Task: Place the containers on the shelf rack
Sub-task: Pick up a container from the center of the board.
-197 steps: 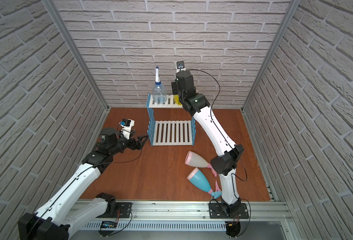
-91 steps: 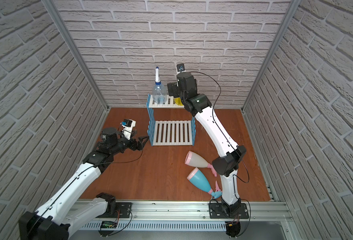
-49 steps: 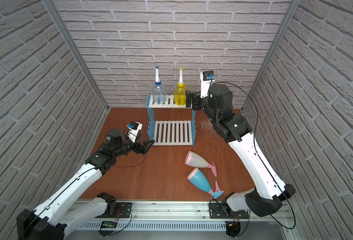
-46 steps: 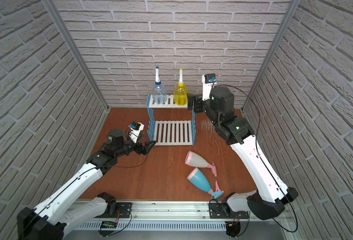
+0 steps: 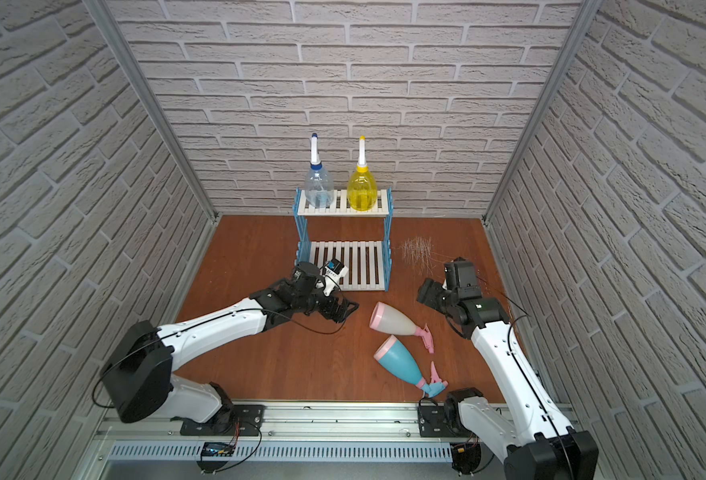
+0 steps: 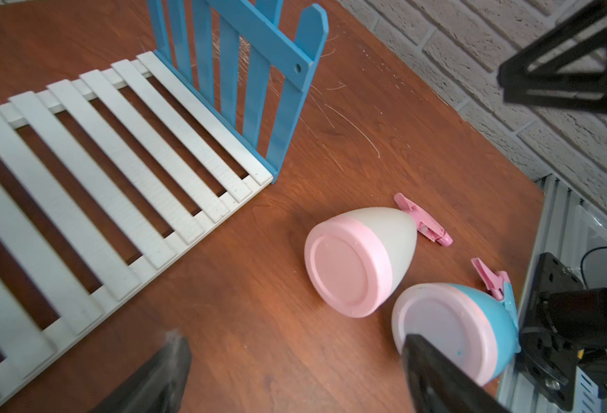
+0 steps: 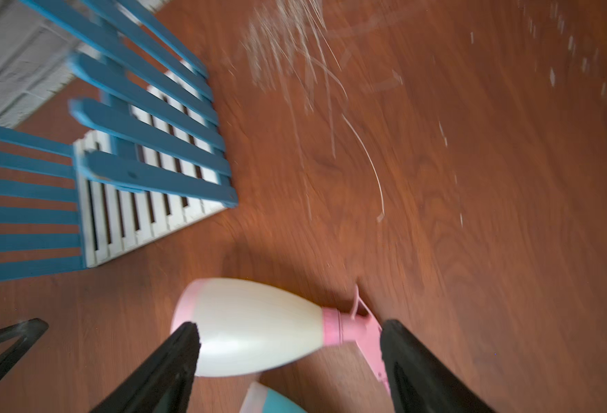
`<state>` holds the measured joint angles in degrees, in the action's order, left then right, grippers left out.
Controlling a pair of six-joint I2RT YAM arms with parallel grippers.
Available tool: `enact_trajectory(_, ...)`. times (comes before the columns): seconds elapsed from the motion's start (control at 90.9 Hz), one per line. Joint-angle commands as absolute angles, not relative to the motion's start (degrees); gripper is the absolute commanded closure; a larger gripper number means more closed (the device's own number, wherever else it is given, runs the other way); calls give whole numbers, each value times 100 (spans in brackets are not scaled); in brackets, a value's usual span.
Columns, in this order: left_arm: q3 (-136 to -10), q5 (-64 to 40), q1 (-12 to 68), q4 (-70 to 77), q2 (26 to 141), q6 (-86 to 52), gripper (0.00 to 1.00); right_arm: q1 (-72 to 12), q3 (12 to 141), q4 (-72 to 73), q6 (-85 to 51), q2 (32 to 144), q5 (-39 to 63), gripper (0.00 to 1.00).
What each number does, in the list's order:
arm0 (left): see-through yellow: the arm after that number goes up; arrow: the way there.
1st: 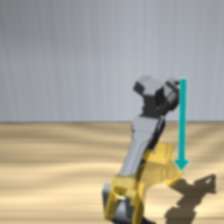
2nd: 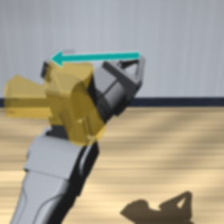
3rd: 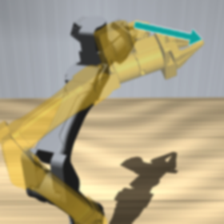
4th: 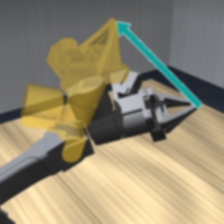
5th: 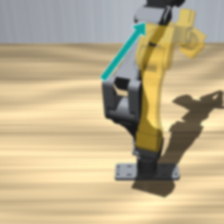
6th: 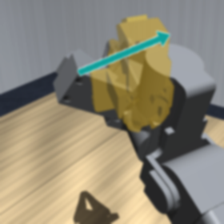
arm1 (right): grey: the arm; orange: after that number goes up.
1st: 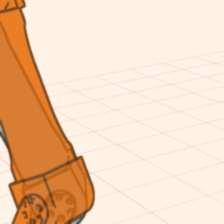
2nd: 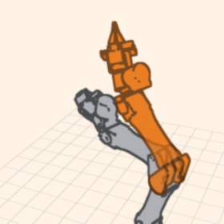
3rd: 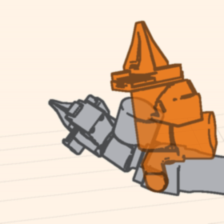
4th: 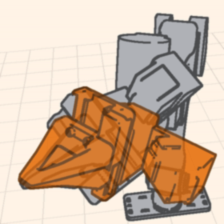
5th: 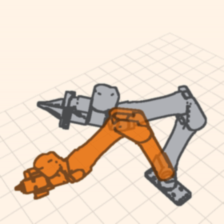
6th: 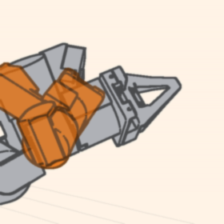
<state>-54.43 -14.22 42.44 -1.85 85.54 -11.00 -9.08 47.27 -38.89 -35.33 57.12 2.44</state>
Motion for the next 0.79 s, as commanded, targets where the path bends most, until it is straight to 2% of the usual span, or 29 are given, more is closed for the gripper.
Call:
enact_trajectory(0.0,-5802,-1467,4417,81,8874,-1194,3,-756,4391,-3926,-3885,5600,517,22)
enact_trajectory(0.165,-5984,-1621,4472,93,9286,-1234,2,-754,4167,-4537,-3631,5785,-49,25)
enact_trajectory(0.495,-6163,-1760,4477,44,9736,-1332,2,-768,3796,-4490,-3299,6412,174,36)
enact_trajectory(0.781,-6205,-1921,4482,44,9891,-1360,2,-816,3627,-4162,-3099,6922,387,36)
